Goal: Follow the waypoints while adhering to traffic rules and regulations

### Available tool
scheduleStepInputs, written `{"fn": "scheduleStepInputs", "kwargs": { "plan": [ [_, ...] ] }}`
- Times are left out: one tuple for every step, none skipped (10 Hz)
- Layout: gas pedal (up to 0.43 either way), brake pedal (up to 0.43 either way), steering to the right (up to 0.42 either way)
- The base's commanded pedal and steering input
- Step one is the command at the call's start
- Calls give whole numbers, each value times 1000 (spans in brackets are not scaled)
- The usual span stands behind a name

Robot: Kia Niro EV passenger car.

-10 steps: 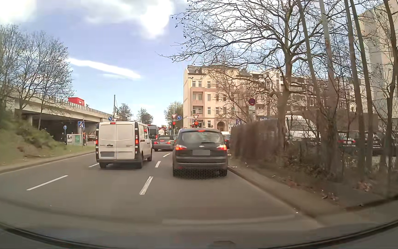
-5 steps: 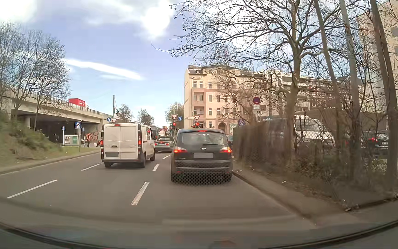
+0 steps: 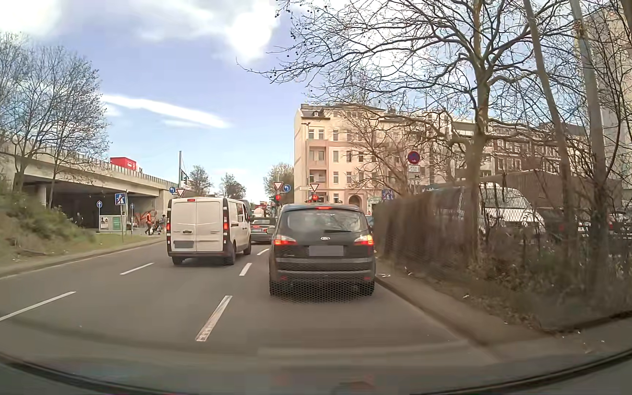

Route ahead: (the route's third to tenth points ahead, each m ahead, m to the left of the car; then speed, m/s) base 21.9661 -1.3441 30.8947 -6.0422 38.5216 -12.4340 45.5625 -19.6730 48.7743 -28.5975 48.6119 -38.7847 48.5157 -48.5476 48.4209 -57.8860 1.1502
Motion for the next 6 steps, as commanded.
{"fn": "scheduleStepInputs", "kwargs": {
  "plan": [
    [0, 116, -14],
    [0, 110, -14],
    [0, 104, -15],
    [0, 104, -18],
    [0, 104, -26],
    [0, 98, -28]
  ]
}}
